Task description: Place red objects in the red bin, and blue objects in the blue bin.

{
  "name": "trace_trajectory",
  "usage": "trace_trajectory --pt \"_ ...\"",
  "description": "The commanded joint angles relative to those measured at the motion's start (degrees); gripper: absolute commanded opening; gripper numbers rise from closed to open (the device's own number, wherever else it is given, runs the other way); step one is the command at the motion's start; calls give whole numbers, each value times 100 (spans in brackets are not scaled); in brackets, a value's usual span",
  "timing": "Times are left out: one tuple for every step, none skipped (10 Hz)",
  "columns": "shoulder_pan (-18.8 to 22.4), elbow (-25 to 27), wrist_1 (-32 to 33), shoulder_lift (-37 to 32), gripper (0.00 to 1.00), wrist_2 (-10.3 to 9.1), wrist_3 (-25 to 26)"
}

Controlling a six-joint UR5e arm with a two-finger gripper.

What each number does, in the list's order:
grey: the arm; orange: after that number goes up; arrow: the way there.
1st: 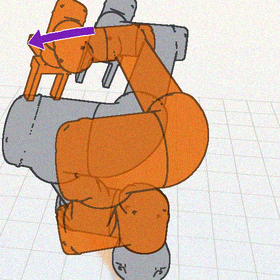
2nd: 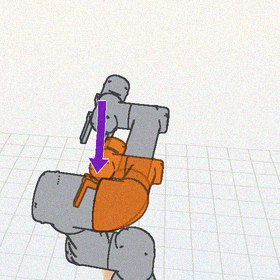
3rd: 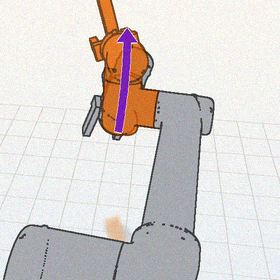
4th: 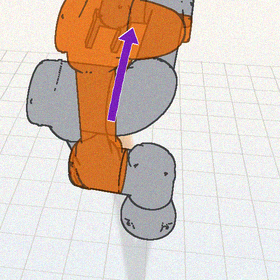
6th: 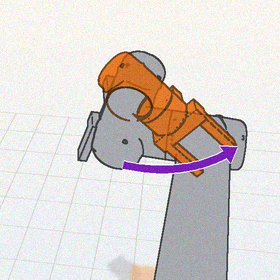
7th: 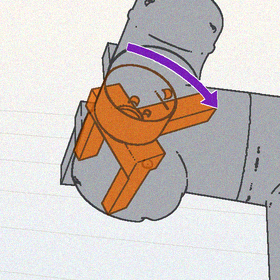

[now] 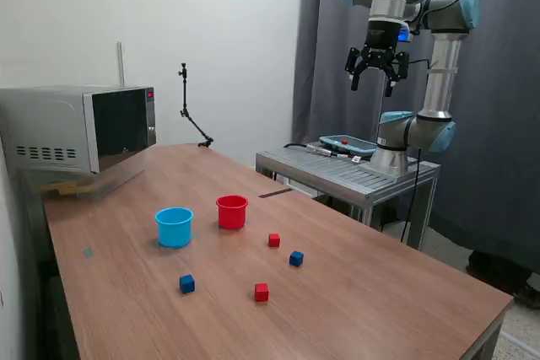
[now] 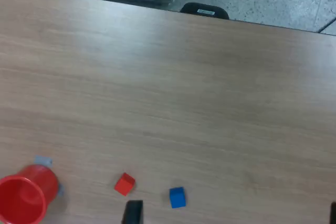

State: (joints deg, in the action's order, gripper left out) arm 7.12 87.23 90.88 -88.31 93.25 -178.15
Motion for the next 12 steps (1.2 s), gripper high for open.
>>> trace_trajectory --pt "0 -4 0 7 100 0 -9" --pt "0 -4 9 7 100 0 -9" --pt "0 -4 17 7 100 0 -9" --pt "0 5 18 7 100 0 -9" --pt "0 13 18 7 100 0 -9" --pt "0 22 18 7 100 0 -9" --pt "0 22 18 7 100 0 -9" --pt "0 31 18 7 100 0 -9" --pt "0 31 18 -2 100 0 -9" --pt "9 57 18 -2 100 0 -9" --pt "9 75 26 -2 100 0 -9" --pt "9 66 26 -2 100 0 -9"
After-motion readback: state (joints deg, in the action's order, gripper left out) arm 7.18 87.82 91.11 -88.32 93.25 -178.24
